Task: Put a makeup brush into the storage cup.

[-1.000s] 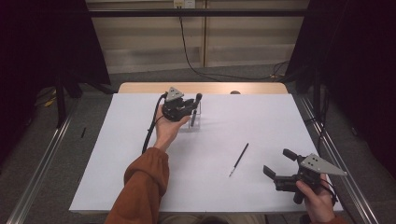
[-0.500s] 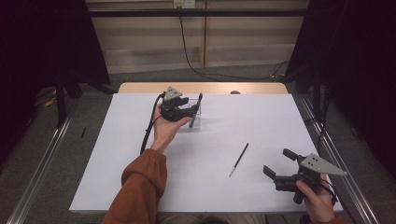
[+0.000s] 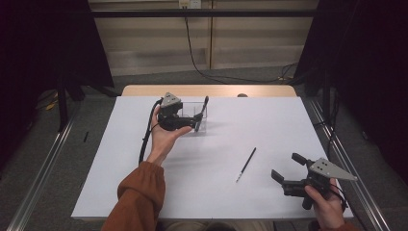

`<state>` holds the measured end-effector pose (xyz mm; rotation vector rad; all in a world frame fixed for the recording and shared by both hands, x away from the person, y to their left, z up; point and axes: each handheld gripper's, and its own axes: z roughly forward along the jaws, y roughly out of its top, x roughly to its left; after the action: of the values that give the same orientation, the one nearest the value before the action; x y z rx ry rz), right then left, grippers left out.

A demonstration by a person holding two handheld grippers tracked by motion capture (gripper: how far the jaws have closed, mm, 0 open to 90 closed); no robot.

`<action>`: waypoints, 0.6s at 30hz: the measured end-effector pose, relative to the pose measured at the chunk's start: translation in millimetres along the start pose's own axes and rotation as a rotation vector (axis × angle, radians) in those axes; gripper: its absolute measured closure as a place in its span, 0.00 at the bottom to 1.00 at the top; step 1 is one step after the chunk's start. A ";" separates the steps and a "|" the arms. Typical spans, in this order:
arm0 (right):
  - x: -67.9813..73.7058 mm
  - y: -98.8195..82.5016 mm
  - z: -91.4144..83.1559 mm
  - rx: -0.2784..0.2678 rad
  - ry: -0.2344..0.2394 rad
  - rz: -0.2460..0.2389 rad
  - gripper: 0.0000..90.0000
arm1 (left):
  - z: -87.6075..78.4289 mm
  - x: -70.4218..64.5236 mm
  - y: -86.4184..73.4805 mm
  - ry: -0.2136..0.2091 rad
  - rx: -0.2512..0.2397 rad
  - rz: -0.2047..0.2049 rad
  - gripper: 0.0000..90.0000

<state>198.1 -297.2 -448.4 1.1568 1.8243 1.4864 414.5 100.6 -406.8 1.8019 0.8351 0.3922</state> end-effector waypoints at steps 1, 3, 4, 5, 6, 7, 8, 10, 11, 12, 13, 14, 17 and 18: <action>-0.2 0.2 -0.1 -0.001 0.001 -0.003 0.00 | -3.1 -0.4 -0.2 0.002 0.002 0.007 0.07; -0.3 0.2 -0.4 -0.001 -0.001 -0.003 0.00 | -9.7 -0.8 -1.0 -0.009 -0.004 0.029 0.05; -0.5 0.2 -0.4 -0.002 -0.002 -0.003 0.00 | -12.2 -0.7 -1.2 -0.007 -0.008 0.028 0.04; -0.6 0.2 -0.3 -0.002 -0.003 -0.002 0.00 | -16.6 0.3 -2.0 -0.014 -0.017 0.035 0.04; -0.9 0.2 -0.2 0.000 -0.005 -0.003 0.00 | -19.1 1.0 -2.3 -0.020 -0.017 0.041 0.02; -1.0 0.2 -0.1 0.000 -0.006 -0.002 0.00 | -23.3 2.2 -2.4 -0.016 -0.019 0.045 0.02; -1.1 0.3 0.0 -0.001 -0.007 -0.002 0.00 | -26.3 3.0 -2.5 -0.005 -0.011 0.043 0.03; -1.2 0.3 -0.1 0.001 -0.007 -0.006 0.00 | -32.1 4.6 -3.3 -0.001 -0.006 0.046 0.03; -1.2 0.4 -0.1 0.002 -0.006 -0.007 0.00 | -34.5 5.0 -3.9 -0.005 -0.013 0.050 0.02; -1.3 0.4 -0.1 0.002 -0.006 -0.008 0.00 | -39.2 5.5 -5.7 -0.004 -0.025 0.056 0.02; -1.4 0.5 -0.1 0.002 -0.007 -0.006 0.00 | -40.7 5.6 -6.2 -0.002 -0.025 0.058 0.02; -1.5 0.5 -0.1 0.002 -0.007 -0.007 0.00 | -43.3 5.7 -7.2 0.002 -0.028 0.055 0.02; -2.3 0.6 -0.5 0.000 -0.010 -0.005 0.00 | -52.0 6.1 -11.3 0.019 -0.047 0.053 0.03; -2.7 0.5 -0.5 0.000 -0.010 -0.006 0.00 | -54.3 6.0 -12.9 0.018 -0.068 0.055 0.03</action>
<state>199.2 -299.7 -448.1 1.1555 1.8199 1.4748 380.5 144.4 -398.5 1.7634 0.7767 0.4675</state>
